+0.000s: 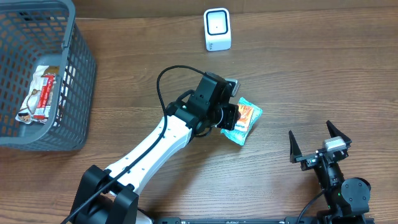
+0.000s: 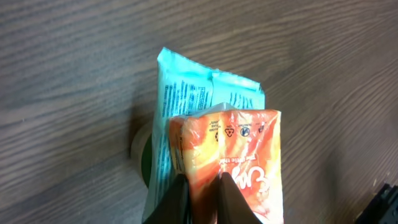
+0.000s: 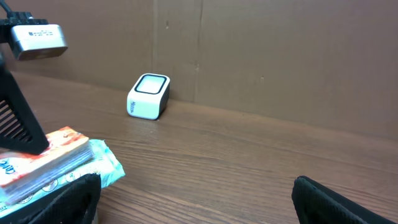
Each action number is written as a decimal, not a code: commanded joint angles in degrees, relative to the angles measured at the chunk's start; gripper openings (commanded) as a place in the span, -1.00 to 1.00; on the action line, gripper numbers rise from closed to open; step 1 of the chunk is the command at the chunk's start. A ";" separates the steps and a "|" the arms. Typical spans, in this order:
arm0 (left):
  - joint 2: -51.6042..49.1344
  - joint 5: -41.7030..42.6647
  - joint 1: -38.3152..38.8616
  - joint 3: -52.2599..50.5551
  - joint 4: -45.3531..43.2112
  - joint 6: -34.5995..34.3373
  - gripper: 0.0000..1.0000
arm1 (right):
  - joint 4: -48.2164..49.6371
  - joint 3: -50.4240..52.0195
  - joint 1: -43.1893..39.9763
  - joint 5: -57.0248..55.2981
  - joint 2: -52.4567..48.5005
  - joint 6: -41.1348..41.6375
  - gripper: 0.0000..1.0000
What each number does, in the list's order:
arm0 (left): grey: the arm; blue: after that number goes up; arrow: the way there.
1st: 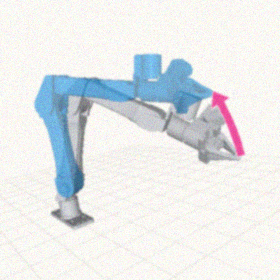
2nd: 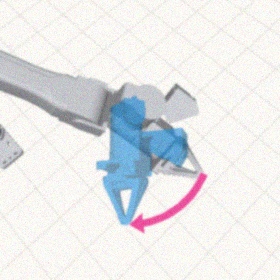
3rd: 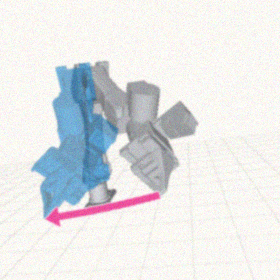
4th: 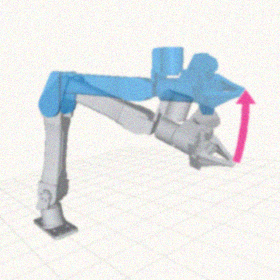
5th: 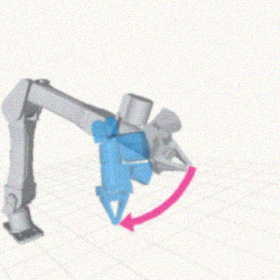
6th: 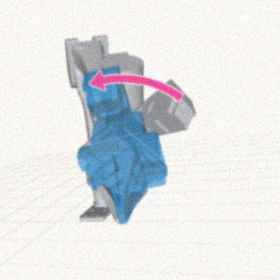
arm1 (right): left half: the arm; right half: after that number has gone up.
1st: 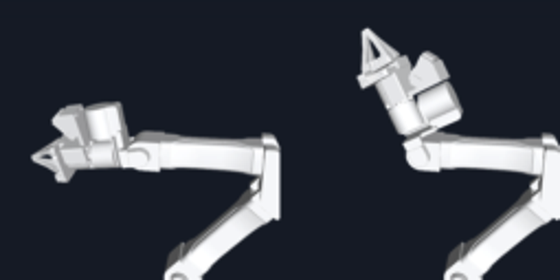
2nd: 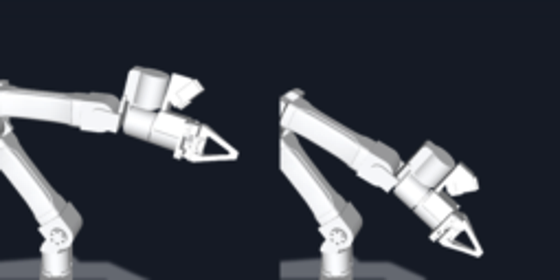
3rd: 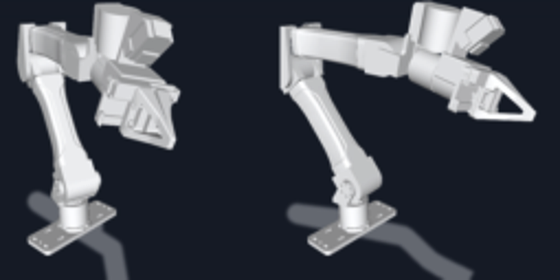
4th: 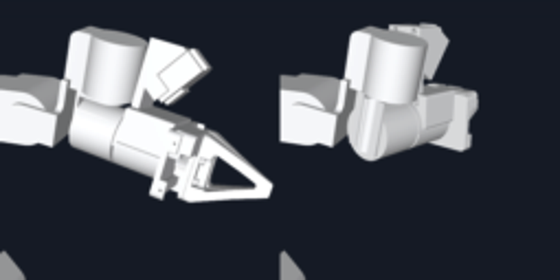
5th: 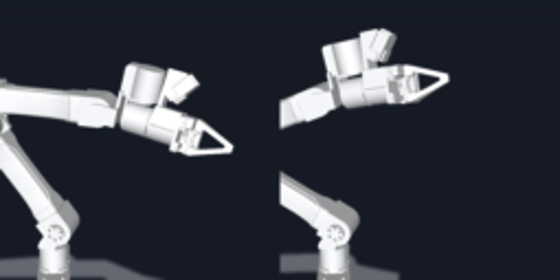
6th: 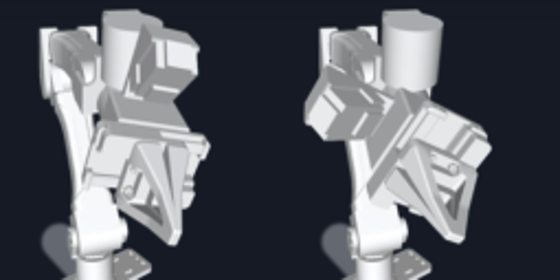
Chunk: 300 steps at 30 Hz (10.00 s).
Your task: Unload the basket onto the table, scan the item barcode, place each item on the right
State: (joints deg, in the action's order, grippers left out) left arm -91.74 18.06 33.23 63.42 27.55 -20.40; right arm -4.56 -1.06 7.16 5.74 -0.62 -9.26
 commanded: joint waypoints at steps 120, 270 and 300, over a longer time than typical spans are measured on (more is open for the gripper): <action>-15.85 -9.53 -10.29 1.46 -0.20 2.23 -0.92 | 0.17 0.59 -0.15 -0.07 0.39 -0.20 1.00; -24.06 -24.98 -4.94 13.84 22.82 -15.02 -0.87 | 0.17 0.59 -0.15 -0.07 0.39 -0.20 1.00; -24.06 -24.79 -4.44 14.05 18.43 -8.04 0.31 | 0.15 0.59 -0.15 -0.07 0.39 -0.20 1.00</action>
State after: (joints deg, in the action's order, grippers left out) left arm -114.89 -6.90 28.84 77.54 46.41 -31.31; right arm -4.60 -1.06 7.16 5.74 -0.62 -9.23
